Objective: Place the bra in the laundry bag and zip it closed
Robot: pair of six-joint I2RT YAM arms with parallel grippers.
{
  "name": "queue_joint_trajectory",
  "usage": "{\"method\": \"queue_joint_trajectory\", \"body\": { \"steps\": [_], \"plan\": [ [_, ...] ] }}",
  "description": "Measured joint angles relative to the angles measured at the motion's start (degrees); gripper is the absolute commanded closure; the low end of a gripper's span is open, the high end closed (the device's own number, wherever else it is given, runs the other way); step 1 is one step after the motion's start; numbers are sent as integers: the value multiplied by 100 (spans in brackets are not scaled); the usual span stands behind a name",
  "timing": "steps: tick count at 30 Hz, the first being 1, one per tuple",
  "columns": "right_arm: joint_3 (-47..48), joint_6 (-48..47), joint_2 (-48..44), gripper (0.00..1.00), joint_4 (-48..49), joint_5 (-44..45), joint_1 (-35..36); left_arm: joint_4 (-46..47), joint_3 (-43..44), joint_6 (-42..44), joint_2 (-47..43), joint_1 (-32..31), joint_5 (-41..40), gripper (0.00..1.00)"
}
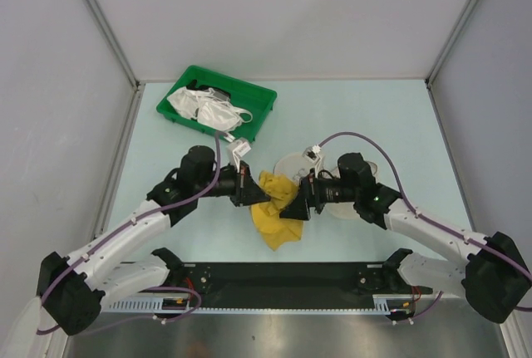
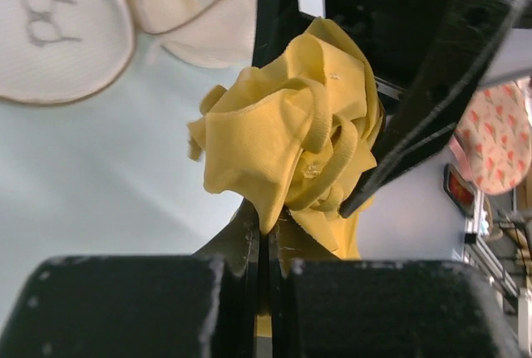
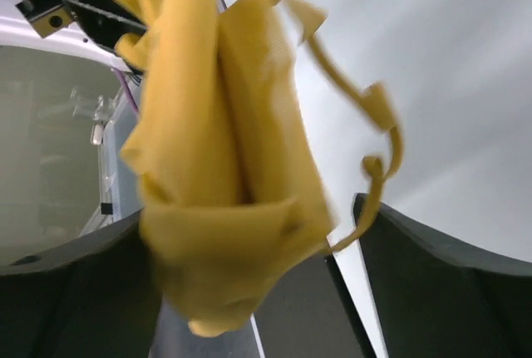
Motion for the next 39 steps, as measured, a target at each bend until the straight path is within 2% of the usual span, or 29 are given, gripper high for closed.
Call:
{"method": "queue_joint_trajectory", "body": {
  "steps": [1, 2, 3, 4, 5, 6, 7, 12, 13, 17, 21, 22, 24, 25, 29, 32, 38, 39],
  "plan": [
    [-122, 70, -85, 23, 87, 0, -2, 28, 24, 7, 46, -72, 81, 100],
    [-216, 151, -157, 37, 153, 2, -4, 68, 39, 11, 96, -136, 140, 100],
    [-275, 223, -205, 52, 212, 2, -13, 109, 50, 22, 140, -173, 205, 93],
    [-400, 356, -315, 72, 356, 2, -35, 184, 59, 48, 258, -229, 343, 78],
    [-452, 457, -367, 83, 439, 2, -50, 216, 59, 52, 323, -245, 426, 68],
    [-472, 444, -398, 100, 470, 4, -63, 245, 61, 92, 369, -247, 468, 57],
    [-492, 560, -435, 100, 483, 4, -116, 260, 72, 85, 433, -247, 531, 43],
    [-501, 667, -651, 100, 87, 245, -634, 350, 114, 28, 476, -254, 398, 34],
    [-501, 660, -750, 100, -79, 328, -750, 376, 136, -22, 476, -254, 337, 19],
    [-367, 496, -1331, 100, -1158, 1036, -1534, 387, 341, -435, 476, -254, -293, 18],
    [254, 214, -1473, 100, -2096, 1930, -2380, 479, 448, -1056, 649, -251, -1005, 22],
    [487, 116, -1423, 100, -2269, 2192, -2601, 505, 450, -1226, 831, -254, -1123, 16],
    [907, -76, -1244, 100, -2472, 2691, -2885, 551, 483, -1480, 1272, -254, -1283, 13],
    [1084, -179, -1121, 100, -2518, 2909, -2942, 535, 509, -1589, 1591, -254, -1349, 5],
    [1508, -509, -605, 100, -2697, 3683, -2983, 385, 651, -1930, 2767, -256, -1635, 5],
    [1569, -656, -376, 100, -2946, 4087, -2981, 229, 925, -2186, 3432, -264, -1847, 9],
    [1572, -734, -466, 100, -3274, 4653, -2804, 223, 1335, -2953, 4030, -308, -2496, 18],
    [1574, -737, -492, 100, -3311, 4730, -2736, 223, 1335, -3056, 4076, -308, -2586, 23]
  ]
}}
